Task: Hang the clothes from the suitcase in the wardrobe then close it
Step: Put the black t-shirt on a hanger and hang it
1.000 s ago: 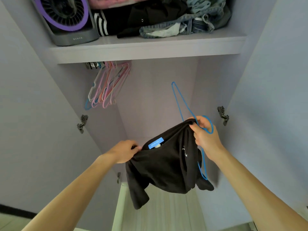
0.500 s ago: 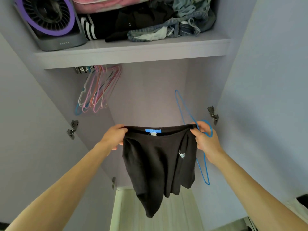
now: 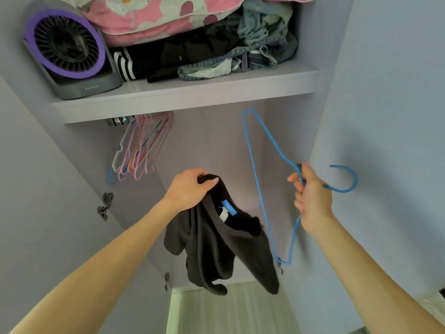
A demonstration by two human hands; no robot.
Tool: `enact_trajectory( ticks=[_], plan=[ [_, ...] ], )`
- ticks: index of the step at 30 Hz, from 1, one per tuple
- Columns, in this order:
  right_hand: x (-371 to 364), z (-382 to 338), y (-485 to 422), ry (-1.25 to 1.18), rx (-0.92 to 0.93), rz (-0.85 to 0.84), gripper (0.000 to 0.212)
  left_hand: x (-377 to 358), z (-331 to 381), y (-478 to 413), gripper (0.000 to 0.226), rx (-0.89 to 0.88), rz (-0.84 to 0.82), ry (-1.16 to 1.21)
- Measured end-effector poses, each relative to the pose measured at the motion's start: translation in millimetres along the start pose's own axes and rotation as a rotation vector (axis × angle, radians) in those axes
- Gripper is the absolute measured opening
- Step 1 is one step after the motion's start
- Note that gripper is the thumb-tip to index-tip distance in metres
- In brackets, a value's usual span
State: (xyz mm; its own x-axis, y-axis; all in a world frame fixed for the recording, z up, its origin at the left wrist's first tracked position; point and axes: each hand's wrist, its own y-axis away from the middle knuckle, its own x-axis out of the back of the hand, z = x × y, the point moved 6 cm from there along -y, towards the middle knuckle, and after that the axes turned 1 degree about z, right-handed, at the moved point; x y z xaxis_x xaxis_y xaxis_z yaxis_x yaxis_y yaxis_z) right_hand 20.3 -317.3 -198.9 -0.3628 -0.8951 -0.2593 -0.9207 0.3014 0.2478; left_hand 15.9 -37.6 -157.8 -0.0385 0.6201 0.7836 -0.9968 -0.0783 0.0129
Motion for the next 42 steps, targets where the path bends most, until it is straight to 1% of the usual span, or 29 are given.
enact_trajectory(
  ticks=[2, 3, 6, 10, 12, 14, 15, 17, 19, 20, 21, 22, 23, 25, 26, 28, 30, 31, 33, 35, 37, 40, 42],
  plan=[
    [-11.1, -16.2, 3.0, -0.253, -0.071, -0.063, 0.034, -0.9, 10.5, 0.1, 0.026, -0.033, 0.012, -0.011],
    [-16.0, -22.9, 5.4, -0.339, -0.091, -0.086, 0.032, -0.2, 14.7, 1.2, 0.027, -0.046, 0.024, -0.007],
    [-27.7, -38.4, 14.2, -0.508, -0.096, -0.108, 0.032, 6.0, 24.3, 2.4, 0.028, -0.077, 0.041, 0.018],
    [-45.6, -45.1, 23.0, -0.548, -0.072, -0.108, 0.034, 17.2, 29.9, 5.6, 0.03, -0.087, 0.027, 0.048],
    [-54.7, -43.4, 23.3, -0.545, -0.048, -0.1, 0.024, 23.9, 32.3, 8.4, 0.033, -0.088, 0.04, 0.063],
    [-64.7, -38.9, 21.9, -0.535, -0.035, -0.111, 0.019, 31.2, 34.2, 11.6, 0.03, -0.084, 0.05, 0.104],
    [-69.5, -34.8, 21.0, -0.507, -0.032, -0.123, 0.018, 34.6, 35.3, 13.4, 0.027, -0.081, 0.052, 0.131],
    [-77.6, -21.7, 18.1, -0.367, -0.006, -0.15, 0.009, 41.7, 36.6, 16.2, 0.023, -0.072, 0.052, 0.215],
    [-80.2, -9.0, 16.9, -0.138, 0.053, -0.195, 0.013, 55.0, 34.0, 17.4, 0.02, -0.062, 0.106, 0.308],
    [-78.6, -4.6, 15.5, -0.018, 0.09, -0.218, 0.011, 64.8, 29.2, 17.7, 0.019, -0.042, 0.155, 0.358],
    [-74.9, -0.8, 12.1, 0.086, 0.124, -0.234, 0.018, 75.6, 21.6, 17.7, 0.018, -0.006, 0.211, 0.409],
    [-71.3, 1.7, 7.4, 0.192, 0.16, -0.248, 0.034, 87.3, 11.4, 18.3, 0.019, 0.036, 0.263, 0.455],
    [-66.9, 2.5, 3.1, 0.309, 0.198, -0.262, 0.043, 96.5, 1.9, 19.1, 0.02, 0.07, 0.296, 0.481],
    [-64.3, -1.5, -0.7, 0.554, 0.274, -0.308, 0.042, 102.8, -9.6, 20.0, 0.023, 0.061, 0.29, 0.43],
    [-67.7, -4.4, 0.5, 0.673, 0.297, -0.354, 0.04, 99.6, -11.0, 20.2, 0.023, 0.021, 0.271, 0.343],
    [-82.3, -12.5, 7.5, 0.875, 0.347, -0.456, 0.038, 86.1, -6.5, 22.5, 0.024, -0.066, 0.233, 0.096],
    [-100.5, -31.1, 17.5, 0.933, 0.449, -0.5, 0.041, 69.7, -0.1, 21.8, 0.027, -0.141, 0.196, -0.117],
    [-110.0, -43.5, 22.3, 0.934, 0.517, -0.5, 0.041, 63.6, 2.1, 20.9, 0.029, -0.172, 0.183, -0.17],
    [-125.8, -60.9, 30.2, 1.007, 0.602, -0.509, 0.039, 58.8, 2.1, 17.2, 0.038, -0.195, 0.188, -0.169],
    [-137.2, -61.5, 33.7, 1.188, 0.602, -0.567, 0.04, 60.6, 2.6, 15.2, 0.044, -0.186, 0.228, -0.133],
    [-144.4, -57.9, 37.6, 1.3, 0.599, -0.617, 0.042, 59.7, 1.1, 14.0, 0.042, -0.167, 0.219, -0.145],
    [-146.9, -69.1, 34.9, 1.167, 0.607, -0.551, 0.04, 51.8, -4.9, 16.1, 0.035, -0.137, 0.046, -0.113],
    [-147.5, -76.5, 34.2, 1.127, 0.633, -0.536, 0.042, 48.8, -9.5, 19.4, 0.03, -0.147, -0.029, -0.081]
  ],
)
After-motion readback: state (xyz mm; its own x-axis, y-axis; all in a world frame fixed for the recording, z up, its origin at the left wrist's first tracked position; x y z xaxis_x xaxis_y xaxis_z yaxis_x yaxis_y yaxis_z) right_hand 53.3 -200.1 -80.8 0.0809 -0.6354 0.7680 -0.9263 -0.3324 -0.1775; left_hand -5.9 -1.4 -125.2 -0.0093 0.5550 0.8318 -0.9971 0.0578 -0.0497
